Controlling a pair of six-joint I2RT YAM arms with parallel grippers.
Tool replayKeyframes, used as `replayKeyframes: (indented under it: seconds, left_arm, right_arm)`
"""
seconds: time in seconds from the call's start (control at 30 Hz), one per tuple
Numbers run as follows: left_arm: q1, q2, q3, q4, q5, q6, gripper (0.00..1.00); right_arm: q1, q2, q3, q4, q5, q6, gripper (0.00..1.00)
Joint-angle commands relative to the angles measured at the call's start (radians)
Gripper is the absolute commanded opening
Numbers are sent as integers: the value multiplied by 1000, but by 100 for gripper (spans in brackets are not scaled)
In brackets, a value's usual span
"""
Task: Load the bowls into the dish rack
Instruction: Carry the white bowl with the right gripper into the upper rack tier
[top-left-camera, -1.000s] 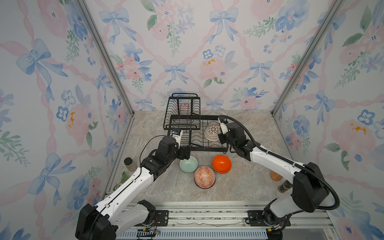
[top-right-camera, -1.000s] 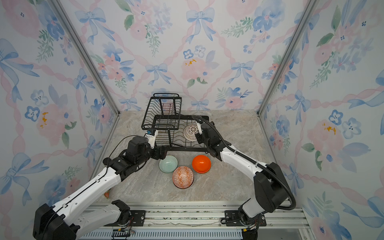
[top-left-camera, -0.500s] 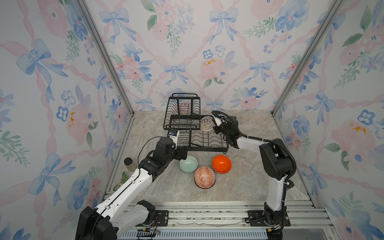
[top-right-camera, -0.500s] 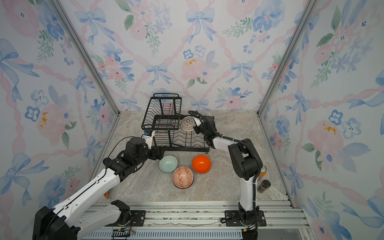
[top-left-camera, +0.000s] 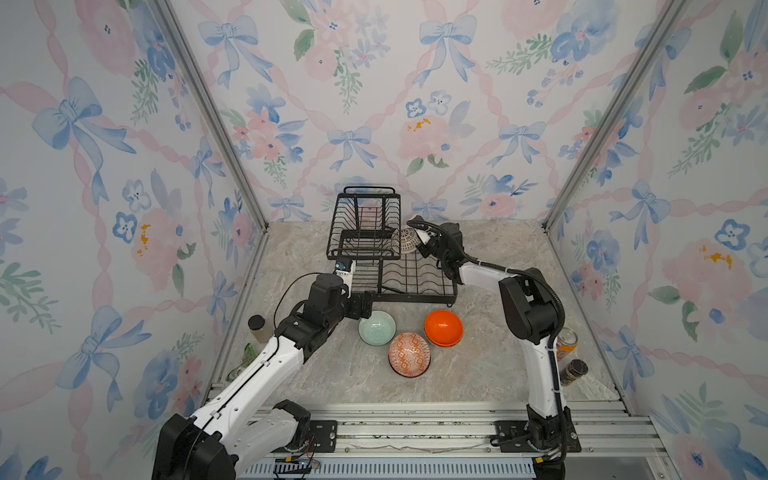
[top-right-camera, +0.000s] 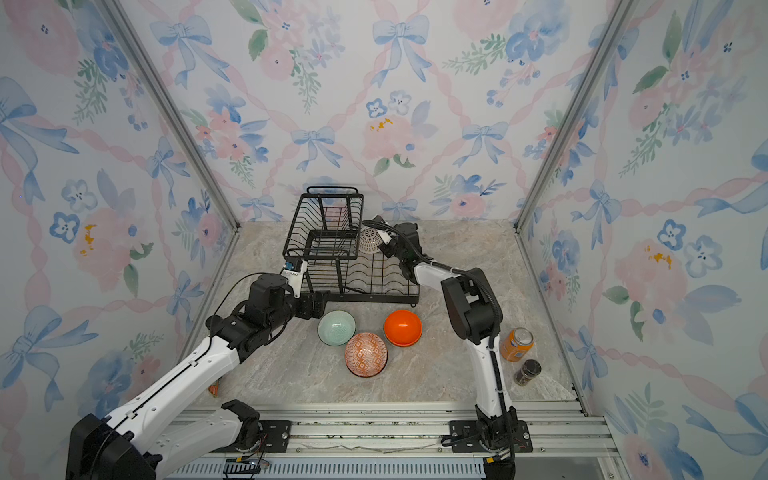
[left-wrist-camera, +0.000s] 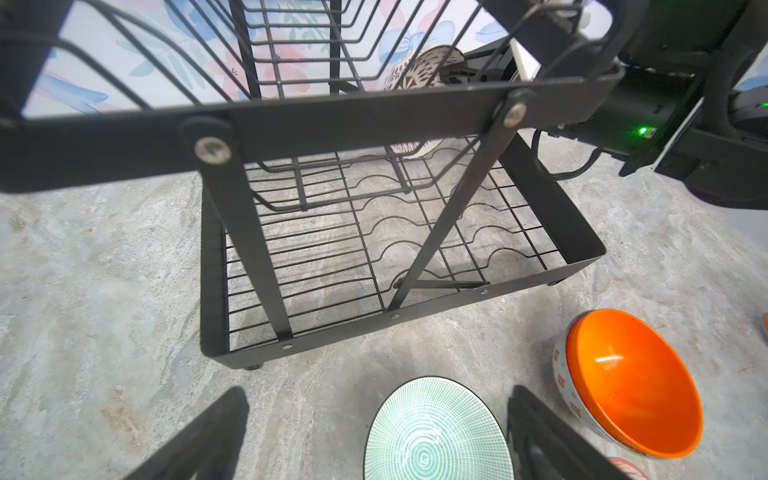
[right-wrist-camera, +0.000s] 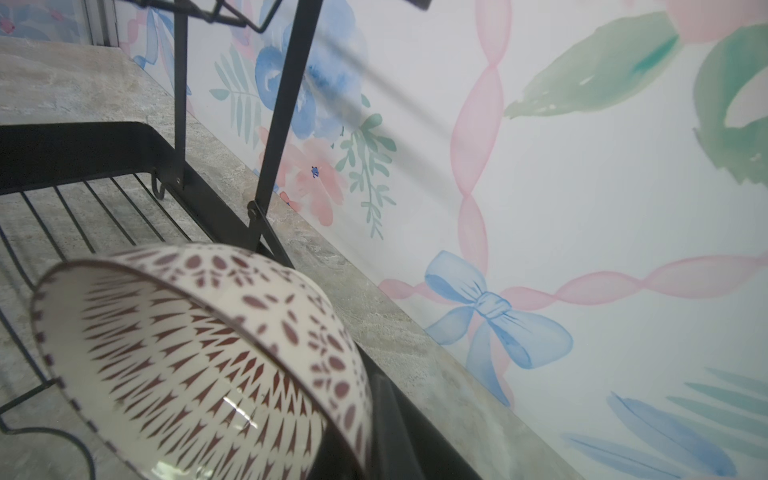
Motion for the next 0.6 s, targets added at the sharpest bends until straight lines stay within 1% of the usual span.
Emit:
replayKeyframes:
  seconds: [0.0, 0.17, 0.37, 0.57]
  left_arm:
    - [8, -13, -11, 2, 16, 19, 98]
    - [10, -26, -11, 1, 20, 14, 98]
    - [10, -34, -44, 0, 23, 12, 98]
    - [11, -37, -42, 1, 28, 10, 98]
  right_arm:
    - [24, 15, 56, 42, 9, -43, 0]
    - [32, 34, 30, 116, 9, -100, 0]
    - [22, 38, -58, 286, -15, -174, 0]
    - [20, 37, -140, 455, 19, -230, 0]
